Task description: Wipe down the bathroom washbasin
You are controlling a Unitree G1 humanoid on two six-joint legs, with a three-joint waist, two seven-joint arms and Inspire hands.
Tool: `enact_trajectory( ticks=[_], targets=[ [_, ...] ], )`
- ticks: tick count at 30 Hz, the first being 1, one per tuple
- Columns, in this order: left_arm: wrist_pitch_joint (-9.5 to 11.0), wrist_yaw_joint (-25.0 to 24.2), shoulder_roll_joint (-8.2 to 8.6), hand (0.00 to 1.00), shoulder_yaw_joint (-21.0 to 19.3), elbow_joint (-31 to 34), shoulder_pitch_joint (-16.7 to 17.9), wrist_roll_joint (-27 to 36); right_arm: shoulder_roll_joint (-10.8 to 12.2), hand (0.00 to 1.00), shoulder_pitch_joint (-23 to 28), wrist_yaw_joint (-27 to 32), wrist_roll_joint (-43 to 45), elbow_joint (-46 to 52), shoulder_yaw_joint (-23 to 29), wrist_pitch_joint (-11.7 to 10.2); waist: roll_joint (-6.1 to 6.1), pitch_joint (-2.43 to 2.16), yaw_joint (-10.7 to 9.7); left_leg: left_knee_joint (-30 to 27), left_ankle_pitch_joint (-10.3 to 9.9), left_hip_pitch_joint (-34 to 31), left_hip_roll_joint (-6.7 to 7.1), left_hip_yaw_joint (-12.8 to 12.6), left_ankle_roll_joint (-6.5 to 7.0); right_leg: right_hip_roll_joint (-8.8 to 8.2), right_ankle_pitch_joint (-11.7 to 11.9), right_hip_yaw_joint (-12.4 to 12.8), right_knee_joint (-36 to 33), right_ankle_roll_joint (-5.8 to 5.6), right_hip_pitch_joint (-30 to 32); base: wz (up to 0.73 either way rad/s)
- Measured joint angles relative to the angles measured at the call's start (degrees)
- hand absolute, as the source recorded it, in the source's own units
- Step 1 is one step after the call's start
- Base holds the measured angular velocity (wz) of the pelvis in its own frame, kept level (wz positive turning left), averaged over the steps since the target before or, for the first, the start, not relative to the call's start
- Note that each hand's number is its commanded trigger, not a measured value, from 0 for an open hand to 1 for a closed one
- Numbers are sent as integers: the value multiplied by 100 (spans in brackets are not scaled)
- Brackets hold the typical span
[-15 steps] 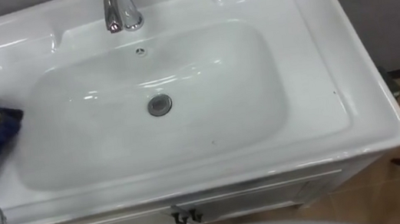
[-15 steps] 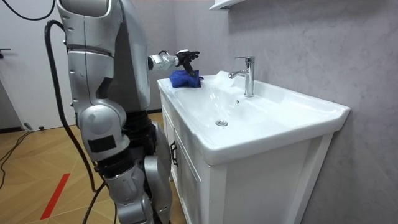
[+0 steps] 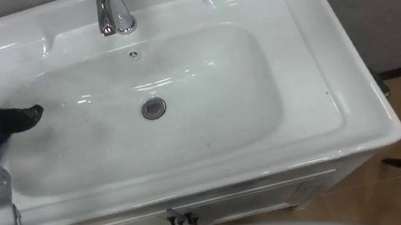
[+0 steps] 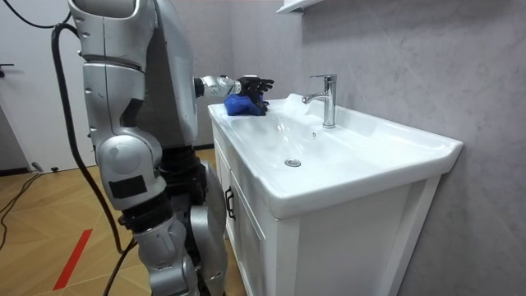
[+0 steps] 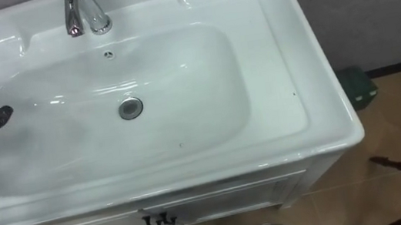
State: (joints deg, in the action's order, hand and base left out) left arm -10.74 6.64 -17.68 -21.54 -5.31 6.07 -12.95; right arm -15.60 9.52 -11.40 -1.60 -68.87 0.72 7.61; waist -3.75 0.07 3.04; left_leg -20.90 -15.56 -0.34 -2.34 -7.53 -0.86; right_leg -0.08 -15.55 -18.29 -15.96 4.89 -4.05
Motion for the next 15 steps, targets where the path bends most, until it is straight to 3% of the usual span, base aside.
enact_trajectory(
  ticks=[11, 15],
  targets=[
    [7, 434, -2, 0, -91, 292, -40, -37, 8, 0, 68, 78, -30, -31, 14, 0, -13, 6, 47, -78, 0, -11, -1, 47, 0, 0, -1, -11, -9, 1, 24, 0],
    [208, 814, -178, 0, -283, 354, -245, -56, 13, 0, 83, 81, -16, -19, 14, -4, -18, 10, 85, -77, 0, 0, -2, 47, 0, 0, -1, -10, -30, 2, 31, 0]
  ],
)
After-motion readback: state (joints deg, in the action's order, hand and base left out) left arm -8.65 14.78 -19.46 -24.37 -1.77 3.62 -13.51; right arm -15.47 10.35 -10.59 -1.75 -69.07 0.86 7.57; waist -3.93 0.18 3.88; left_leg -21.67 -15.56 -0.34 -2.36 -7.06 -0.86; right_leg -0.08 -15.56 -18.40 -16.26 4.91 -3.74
